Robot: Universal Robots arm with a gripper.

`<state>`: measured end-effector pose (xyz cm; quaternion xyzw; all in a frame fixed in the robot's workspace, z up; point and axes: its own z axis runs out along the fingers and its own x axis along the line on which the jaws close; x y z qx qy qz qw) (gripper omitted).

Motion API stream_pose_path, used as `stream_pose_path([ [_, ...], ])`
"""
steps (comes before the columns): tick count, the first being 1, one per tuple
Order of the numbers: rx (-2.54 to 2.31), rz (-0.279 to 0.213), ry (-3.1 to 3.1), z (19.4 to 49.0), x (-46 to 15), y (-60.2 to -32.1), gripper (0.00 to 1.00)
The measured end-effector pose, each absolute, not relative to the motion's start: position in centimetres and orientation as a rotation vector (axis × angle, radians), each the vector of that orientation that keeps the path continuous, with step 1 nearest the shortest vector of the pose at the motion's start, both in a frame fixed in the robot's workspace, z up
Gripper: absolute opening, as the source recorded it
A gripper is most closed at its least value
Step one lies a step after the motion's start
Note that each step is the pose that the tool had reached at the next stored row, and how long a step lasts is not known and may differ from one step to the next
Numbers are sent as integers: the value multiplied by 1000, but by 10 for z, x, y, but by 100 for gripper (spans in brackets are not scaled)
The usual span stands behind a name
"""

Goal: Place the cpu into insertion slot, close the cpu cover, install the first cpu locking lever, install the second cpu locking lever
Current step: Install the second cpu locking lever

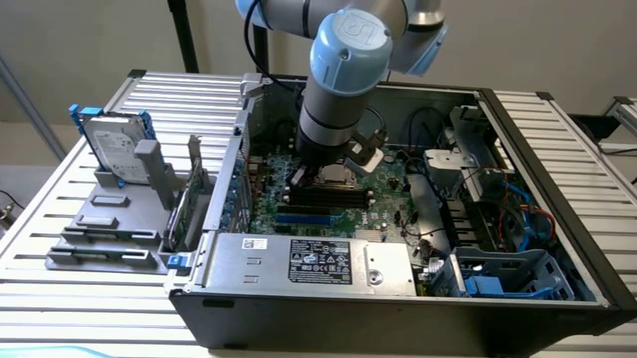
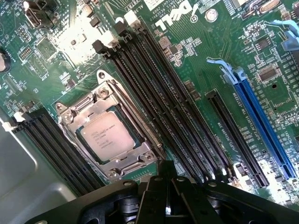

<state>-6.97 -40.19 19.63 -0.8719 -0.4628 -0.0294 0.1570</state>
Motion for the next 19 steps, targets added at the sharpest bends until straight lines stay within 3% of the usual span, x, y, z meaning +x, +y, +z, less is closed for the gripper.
stream_pose_path([
  [14,-2495,-77,-1340,195,-71,-399,11],
  [19,-2494,-74,-1347,210,-71,-399,11],
])
